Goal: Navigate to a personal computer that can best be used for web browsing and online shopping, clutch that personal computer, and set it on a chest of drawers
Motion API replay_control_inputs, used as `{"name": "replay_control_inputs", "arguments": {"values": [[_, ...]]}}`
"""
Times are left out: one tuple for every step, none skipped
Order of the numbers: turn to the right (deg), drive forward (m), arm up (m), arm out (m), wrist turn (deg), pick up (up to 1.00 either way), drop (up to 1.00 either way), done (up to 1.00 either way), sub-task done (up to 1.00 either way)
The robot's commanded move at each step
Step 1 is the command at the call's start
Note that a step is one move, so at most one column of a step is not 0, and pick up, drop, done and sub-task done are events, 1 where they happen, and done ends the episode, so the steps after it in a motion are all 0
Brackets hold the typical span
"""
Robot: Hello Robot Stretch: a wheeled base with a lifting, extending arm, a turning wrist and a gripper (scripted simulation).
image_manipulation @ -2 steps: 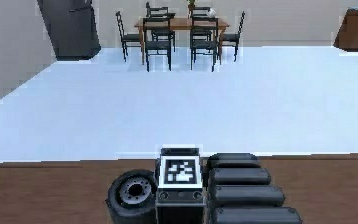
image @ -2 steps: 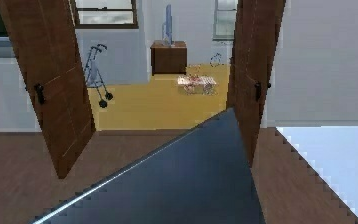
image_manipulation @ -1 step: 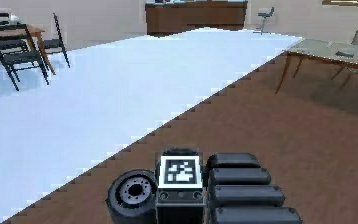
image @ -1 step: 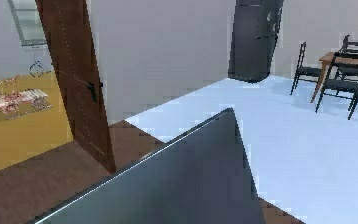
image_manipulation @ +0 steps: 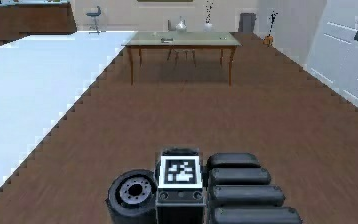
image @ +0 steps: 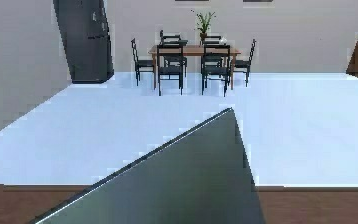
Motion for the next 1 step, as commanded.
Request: {"name": "replay_control_inputs", "arguments": {"values": [[0.0, 0.05, 0.0, 0.0, 0.0, 0.0, 0.0, 0.0, 0.0]]}}
